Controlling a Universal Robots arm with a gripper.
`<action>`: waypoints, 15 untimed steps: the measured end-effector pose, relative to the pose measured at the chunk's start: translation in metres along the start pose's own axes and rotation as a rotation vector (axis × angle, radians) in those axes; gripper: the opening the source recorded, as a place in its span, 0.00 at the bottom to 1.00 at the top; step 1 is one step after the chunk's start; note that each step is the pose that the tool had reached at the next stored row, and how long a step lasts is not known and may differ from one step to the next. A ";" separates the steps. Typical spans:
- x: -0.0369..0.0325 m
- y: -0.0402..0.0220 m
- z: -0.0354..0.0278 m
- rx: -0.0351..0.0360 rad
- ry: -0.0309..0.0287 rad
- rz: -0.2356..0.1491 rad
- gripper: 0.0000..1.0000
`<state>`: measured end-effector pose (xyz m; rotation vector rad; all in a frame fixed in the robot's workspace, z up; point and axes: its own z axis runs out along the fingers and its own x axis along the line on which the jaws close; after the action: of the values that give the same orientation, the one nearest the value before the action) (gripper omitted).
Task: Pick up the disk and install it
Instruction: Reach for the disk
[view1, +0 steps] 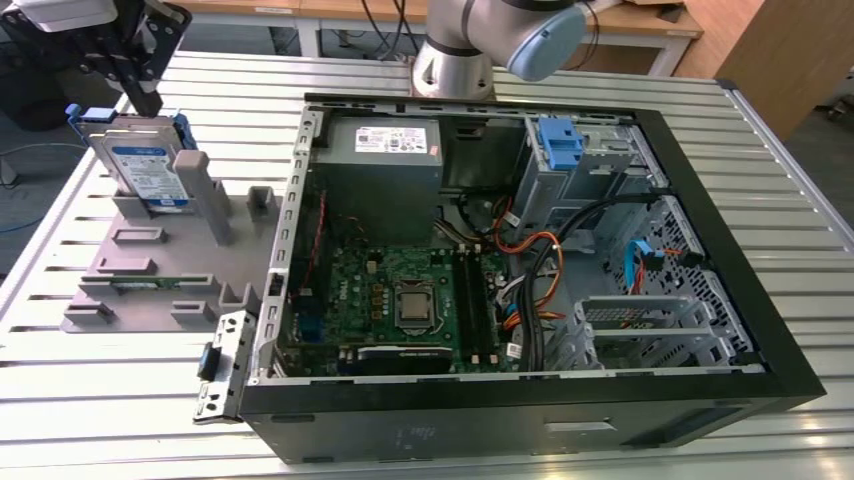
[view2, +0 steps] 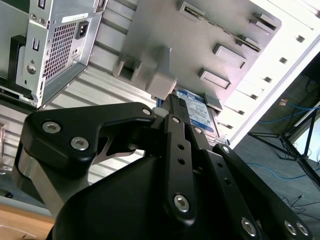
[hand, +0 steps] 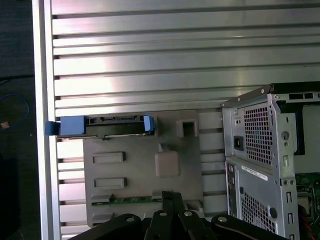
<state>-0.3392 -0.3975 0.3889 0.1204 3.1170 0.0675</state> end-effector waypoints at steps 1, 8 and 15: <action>0.0006 0.0002 0.0001 0.0001 0.0002 0.000 0.11; 0.0104 0.0051 0.0017 0.0002 0.0002 0.001 0.11; 0.0213 0.0161 0.0059 0.0001 -0.0001 0.004 0.11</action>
<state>-0.3590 -0.3796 0.3833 0.1260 3.1168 0.0674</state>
